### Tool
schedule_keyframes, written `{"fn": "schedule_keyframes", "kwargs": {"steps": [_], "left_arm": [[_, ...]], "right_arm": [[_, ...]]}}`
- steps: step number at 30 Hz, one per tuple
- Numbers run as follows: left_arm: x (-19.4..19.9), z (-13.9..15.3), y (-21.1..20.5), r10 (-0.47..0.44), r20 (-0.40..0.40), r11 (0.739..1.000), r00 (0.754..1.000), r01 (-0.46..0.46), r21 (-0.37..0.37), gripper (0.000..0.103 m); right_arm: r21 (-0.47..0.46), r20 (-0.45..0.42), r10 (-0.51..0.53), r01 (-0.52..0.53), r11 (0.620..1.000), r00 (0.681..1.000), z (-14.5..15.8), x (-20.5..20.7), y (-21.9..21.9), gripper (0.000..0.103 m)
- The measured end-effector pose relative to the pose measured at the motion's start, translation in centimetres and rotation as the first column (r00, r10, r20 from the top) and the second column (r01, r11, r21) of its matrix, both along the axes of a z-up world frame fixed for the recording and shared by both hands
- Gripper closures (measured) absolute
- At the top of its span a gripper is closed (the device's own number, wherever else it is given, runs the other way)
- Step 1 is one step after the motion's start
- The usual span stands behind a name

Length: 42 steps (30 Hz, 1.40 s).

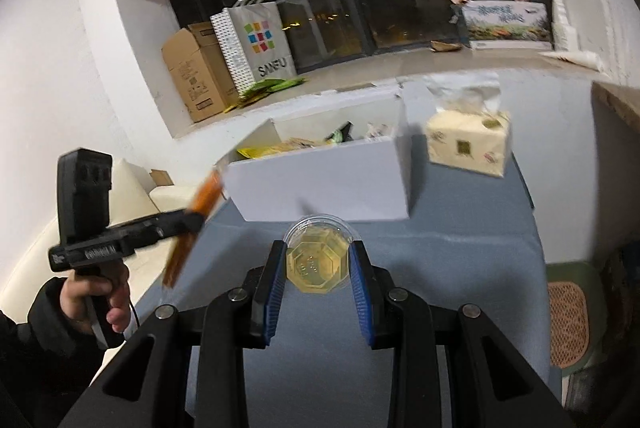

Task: Organize snacks
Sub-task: 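Carry both snacks into the white box and open both tools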

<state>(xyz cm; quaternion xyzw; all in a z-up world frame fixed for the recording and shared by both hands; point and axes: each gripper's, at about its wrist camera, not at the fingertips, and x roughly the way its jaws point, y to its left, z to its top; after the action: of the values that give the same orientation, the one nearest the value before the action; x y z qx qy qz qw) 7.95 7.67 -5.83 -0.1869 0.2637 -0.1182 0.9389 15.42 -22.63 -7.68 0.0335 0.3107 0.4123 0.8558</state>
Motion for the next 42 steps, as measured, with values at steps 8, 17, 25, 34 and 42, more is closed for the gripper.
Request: {"fn": "schedule_keyframes", "kwargs": {"steps": [8, 17, 25, 34, 42], "left_arm": [[9.3, 6.0, 4.3, 0.129, 0.087, 0.992, 0.988, -0.129, -0.007, 0.042], [19.8, 4.5, 8.0, 0.206, -0.032, 0.978, 0.978, -0.206, -0.004, 0.042], [21.6, 1.5, 8.4, 0.254, -0.117, 0.967, 0.96, -0.249, 0.054, 0.0], [19.3, 3.0, 6.5, 0.24, -0.06, 0.96, 0.969, -0.228, 0.164, 0.0], [12.7, 5.7, 2.7, 0.279, 0.092, 0.887, 0.956, -0.293, 0.356, 0.0]], "right_arm": [[0.007, 0.071, 0.052, -0.052, 0.999, 0.996, 5.3, 5.4, 6.5, 0.069], [-0.053, 0.032, -0.011, 0.012, 0.999, 0.999, 7.5, 16.3, 14.3, 0.069], [-0.085, -0.044, -0.035, 0.031, 0.996, 0.998, 5.6, 20.5, 15.9, 0.036], [-0.111, -0.017, -0.079, 0.077, 0.991, 0.997, 4.9, 20.6, 15.4, 0.0], [-0.2, 0.097, -0.109, 0.127, 0.971, 0.989, 5.8, 17.4, 15.3, 0.0]]}}
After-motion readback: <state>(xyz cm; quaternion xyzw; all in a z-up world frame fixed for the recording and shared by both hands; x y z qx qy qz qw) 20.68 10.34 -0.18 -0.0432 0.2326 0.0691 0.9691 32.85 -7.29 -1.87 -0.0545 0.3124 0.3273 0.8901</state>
